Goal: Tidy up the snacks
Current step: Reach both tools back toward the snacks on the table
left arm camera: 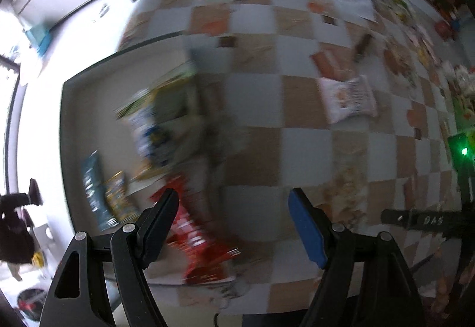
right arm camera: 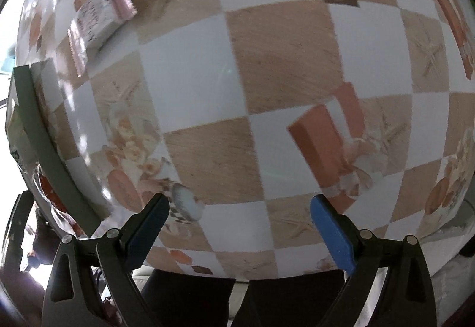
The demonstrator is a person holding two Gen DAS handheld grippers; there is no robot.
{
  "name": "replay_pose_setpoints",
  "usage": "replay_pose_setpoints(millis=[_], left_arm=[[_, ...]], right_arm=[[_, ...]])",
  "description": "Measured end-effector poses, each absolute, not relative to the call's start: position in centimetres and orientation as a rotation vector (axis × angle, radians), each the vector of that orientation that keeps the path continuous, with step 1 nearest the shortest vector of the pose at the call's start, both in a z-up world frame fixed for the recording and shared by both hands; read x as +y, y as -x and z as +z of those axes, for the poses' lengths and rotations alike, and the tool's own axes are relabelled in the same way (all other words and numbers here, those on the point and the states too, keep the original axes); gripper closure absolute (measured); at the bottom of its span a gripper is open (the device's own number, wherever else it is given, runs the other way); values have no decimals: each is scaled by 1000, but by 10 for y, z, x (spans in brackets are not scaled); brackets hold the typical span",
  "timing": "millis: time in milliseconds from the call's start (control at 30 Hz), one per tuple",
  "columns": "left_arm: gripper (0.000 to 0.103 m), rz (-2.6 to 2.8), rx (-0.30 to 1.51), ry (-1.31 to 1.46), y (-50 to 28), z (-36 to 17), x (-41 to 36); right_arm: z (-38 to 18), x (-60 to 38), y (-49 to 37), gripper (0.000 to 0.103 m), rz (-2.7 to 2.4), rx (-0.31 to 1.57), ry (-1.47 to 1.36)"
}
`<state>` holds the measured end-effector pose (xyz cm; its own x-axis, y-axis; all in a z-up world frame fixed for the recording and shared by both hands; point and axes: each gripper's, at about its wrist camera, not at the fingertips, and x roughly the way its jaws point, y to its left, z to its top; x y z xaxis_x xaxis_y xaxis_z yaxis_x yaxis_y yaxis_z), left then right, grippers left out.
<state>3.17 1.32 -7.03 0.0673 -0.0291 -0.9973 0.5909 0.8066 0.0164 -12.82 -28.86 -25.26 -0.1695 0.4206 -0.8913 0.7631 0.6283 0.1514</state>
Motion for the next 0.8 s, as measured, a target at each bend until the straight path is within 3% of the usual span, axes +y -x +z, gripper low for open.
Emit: replay_pose_setpoints(millis=[133, 333, 433, 567, 800], left_arm=[[24, -546, 1359, -551, -27, -69, -28], [23, -745, 1038, -896, 5, -80, -106], [23, -827, 966, -1003, 12, -94, -130], [23, -884, 938, -1085, 11, -115, -152], [24, -922, 1078, -1068, -5, -141, -169]], right_arm=[[-254, -302, 145, 6, -422, 1789, -981], [-257, -312, 179, 6, -454, 1782, -1020], [-258, -318, 193, 6, -467, 1782, -1046], [-260, -307, 202, 6, -480, 1776, -1071], [-266, -288, 204, 6, -493, 1766, -1105]])
